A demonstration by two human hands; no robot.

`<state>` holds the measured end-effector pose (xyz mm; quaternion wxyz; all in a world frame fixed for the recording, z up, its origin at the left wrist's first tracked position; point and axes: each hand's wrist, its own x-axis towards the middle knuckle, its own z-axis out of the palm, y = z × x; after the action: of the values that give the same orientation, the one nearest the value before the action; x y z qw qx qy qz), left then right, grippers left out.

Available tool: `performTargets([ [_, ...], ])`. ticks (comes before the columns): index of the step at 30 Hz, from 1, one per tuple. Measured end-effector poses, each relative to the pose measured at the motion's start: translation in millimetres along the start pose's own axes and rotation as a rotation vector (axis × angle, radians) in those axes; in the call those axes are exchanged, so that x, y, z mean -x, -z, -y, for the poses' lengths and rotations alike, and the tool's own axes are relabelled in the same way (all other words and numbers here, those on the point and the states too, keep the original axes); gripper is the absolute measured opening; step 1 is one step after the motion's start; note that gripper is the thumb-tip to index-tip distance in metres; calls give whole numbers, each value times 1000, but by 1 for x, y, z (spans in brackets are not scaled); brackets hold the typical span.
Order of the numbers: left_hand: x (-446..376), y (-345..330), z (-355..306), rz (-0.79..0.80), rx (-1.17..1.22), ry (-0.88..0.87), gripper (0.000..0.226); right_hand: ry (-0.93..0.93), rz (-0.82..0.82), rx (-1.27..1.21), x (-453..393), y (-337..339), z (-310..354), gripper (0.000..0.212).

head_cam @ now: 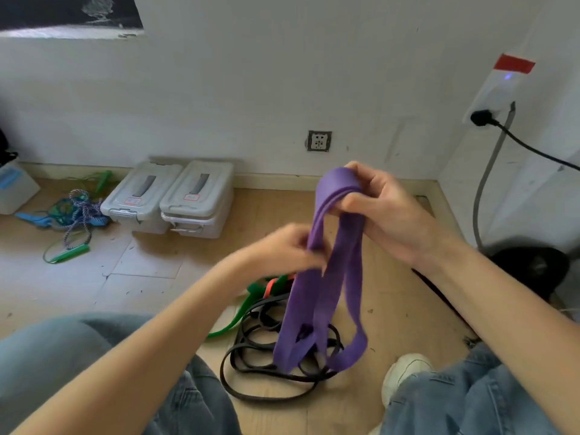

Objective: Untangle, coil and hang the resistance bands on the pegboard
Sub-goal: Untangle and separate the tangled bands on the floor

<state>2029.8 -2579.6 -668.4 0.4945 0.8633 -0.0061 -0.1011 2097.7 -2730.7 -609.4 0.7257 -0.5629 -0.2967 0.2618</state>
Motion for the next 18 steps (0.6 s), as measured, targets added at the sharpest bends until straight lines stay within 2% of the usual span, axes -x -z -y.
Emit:
performTargets([
  [2, 0, -18, 22, 188, -229, 77, 15, 34, -10, -166, 2, 6, 9, 21],
  [5, -2, -10, 21, 124, -394, 78, 6, 40, -58, -169, 3, 17, 13, 16],
  [6, -3, 2, 11, 34, -353, 77, 7, 27, -104, -197, 3, 23, 11, 14],
  [8, 0, 33, -20, -207, -47, 16, 15, 21, -210, -154, 1, 34, 10, 11],
  [10, 11, 62, -50, -492, 259, -187, 14, 43, -281, 51, 0, 41, 5, 13],
  [12, 19, 75, -65, -654, 277, -323, 11, 14, -235, 315, 3, 41, -4, 11],
  [13, 20, 74, -66, -668, 226, -308, 12, -33, -153, 449, 6, 37, -9, 6],
  [15, 18, 63, -59, -597, 101, -193, 15, -115, 10, 596, 10, 29, -19, 14],
  [18, 15, 46, -44, -463, -146, -87, 13, -132, 33, 513, 9, 18, -24, 22],
])
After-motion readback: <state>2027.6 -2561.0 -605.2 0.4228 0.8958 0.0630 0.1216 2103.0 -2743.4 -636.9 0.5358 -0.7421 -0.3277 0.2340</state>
